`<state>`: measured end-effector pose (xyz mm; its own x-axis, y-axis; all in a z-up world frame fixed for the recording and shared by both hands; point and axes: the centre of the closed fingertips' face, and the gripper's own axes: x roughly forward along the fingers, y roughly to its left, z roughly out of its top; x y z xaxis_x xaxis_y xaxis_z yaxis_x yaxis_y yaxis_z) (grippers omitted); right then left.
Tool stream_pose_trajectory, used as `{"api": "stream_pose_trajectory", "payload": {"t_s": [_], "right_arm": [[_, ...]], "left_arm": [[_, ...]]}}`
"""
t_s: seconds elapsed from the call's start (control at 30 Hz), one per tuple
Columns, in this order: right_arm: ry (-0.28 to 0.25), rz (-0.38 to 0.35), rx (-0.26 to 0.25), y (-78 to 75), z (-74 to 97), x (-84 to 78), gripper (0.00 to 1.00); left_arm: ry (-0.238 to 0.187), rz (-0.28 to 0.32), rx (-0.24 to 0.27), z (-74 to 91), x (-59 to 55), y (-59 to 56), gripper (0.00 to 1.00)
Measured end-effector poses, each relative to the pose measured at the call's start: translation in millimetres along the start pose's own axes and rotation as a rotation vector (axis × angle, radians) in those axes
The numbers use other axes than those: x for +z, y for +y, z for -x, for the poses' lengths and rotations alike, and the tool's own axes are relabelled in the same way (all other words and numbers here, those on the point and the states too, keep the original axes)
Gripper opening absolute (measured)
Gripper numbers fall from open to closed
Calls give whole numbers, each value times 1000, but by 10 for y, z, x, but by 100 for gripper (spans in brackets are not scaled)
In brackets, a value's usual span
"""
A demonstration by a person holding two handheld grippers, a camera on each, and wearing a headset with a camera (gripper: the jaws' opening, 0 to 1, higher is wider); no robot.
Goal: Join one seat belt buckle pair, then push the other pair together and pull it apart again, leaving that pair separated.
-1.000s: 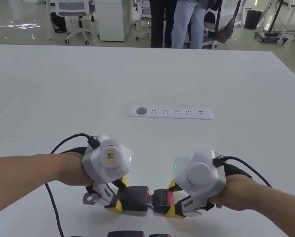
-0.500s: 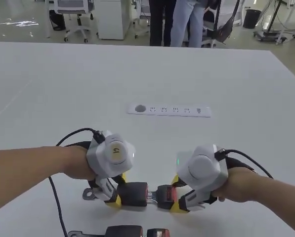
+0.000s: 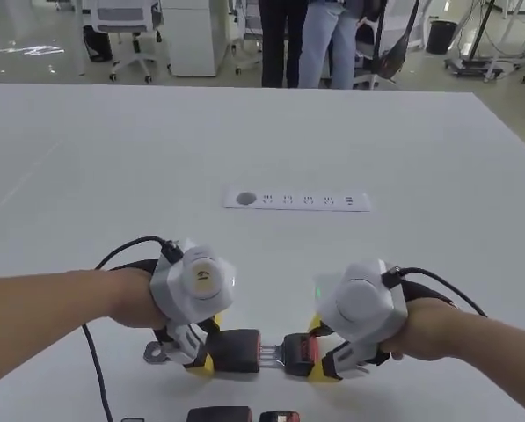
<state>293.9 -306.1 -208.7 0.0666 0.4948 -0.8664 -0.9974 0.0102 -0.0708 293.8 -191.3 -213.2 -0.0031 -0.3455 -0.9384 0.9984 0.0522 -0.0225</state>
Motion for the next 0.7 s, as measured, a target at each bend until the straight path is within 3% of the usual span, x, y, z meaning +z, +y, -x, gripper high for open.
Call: {"api": "stream_pose_trajectory", "payload": {"t_s": [0.7], "right_arm": [[54, 0, -8, -42, 165, -330, 31]], "left_arm": [[-5, -3, 1, -4, -3, -4, 31]]}}
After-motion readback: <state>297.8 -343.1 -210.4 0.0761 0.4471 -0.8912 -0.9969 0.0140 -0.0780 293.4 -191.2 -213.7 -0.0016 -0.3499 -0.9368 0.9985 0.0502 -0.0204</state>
